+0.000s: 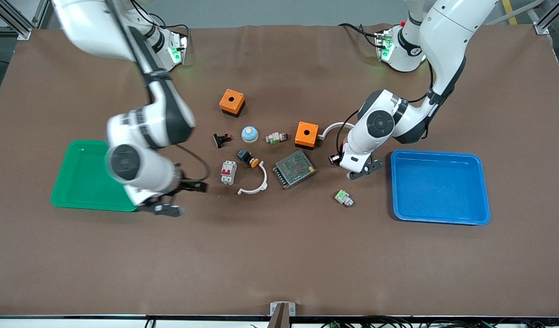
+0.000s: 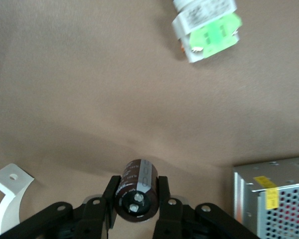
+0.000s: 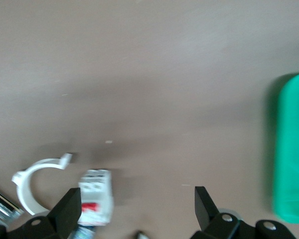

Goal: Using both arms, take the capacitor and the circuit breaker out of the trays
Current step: 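Withdraw the right gripper while the left gripper sets the capacitor down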

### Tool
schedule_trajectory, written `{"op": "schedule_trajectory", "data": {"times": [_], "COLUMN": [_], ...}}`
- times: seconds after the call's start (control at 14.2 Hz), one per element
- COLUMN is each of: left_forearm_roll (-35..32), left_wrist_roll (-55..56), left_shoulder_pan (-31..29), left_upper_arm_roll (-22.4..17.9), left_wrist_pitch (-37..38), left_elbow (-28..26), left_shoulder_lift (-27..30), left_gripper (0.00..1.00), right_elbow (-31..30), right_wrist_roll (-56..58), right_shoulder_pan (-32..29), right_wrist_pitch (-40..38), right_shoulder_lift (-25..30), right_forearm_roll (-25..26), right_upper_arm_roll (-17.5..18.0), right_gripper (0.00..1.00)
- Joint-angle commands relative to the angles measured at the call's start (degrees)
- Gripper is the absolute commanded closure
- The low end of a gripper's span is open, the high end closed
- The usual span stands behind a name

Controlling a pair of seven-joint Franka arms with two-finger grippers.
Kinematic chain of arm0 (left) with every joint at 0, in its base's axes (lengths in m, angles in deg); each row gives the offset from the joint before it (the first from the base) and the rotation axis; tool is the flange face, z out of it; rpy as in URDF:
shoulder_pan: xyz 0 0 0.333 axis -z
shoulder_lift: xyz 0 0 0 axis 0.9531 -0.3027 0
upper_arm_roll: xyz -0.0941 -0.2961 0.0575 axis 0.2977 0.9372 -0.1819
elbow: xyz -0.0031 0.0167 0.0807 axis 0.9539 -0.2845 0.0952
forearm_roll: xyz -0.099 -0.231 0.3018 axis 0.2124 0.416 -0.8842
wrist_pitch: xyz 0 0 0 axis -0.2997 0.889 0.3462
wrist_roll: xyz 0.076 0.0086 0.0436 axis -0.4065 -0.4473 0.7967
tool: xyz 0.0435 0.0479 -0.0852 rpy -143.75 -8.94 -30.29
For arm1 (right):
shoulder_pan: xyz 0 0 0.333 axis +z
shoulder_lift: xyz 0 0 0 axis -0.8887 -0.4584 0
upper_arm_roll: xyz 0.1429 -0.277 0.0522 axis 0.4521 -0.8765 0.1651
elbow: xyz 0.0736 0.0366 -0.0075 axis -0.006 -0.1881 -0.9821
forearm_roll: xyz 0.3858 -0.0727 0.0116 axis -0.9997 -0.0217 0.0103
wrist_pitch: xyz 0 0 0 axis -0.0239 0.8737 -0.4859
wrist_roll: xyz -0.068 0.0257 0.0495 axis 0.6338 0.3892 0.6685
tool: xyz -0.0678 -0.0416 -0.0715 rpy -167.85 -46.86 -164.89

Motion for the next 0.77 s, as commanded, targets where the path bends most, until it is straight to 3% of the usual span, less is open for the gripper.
{"op": "schedule_trajectory", "data": {"times": [0.0,0.21,0.42,0.49,0.63,0.7], "left_forearm_roll": [-1.3,-2.5,-2.9,-3.6,-3.8,-3.8], "left_wrist_roll": [1.3,2.4,2.6,2.7,2.8,2.8], "left_shoulder_pan": [0.4,0.6,0.6,0.5,0.1,-0.5], "left_upper_arm_roll": [-0.3,-0.3,-0.3,-0.3,-0.4,-0.5], "left_wrist_pitch": [-1.4,-1.3,-1.1,-0.9,-0.7,-0.4], "left_elbow": [-1.7,-1.8,-1.7,-1.7,-1.1,-0.1], "left_shoulder_lift": [0.4,-0.3,-1.1,-1.1,-0.7,0.1], "left_gripper": [1.0,0.99,0.87,0.71,0.28,0.0], "right_elbow": [2.9,4.9,9.4,11.5,12.8,12.9], "right_wrist_roll": [10.3,16.3,17.7,17.8,17.8,17.8], "right_shoulder_pan": [-7.5,-12.5,-14.5,-15.9,-16.7,-17.4], "right_wrist_pitch": [-8.9,-14.7,-20.0,-21.5,-21.8,-21.8], "right_shoulder_lift": [2.4,4.9,5.4,5.2,5.5,5.6], "right_forearm_roll": [0.4,4.0,5.7,5.7,5.6,5.3], "right_upper_arm_roll": [1.1,1.1,1.0,1.1,1.0,1.0], "right_gripper": [0.0,0.0,0.0,0.0,0.0,0.0]}}
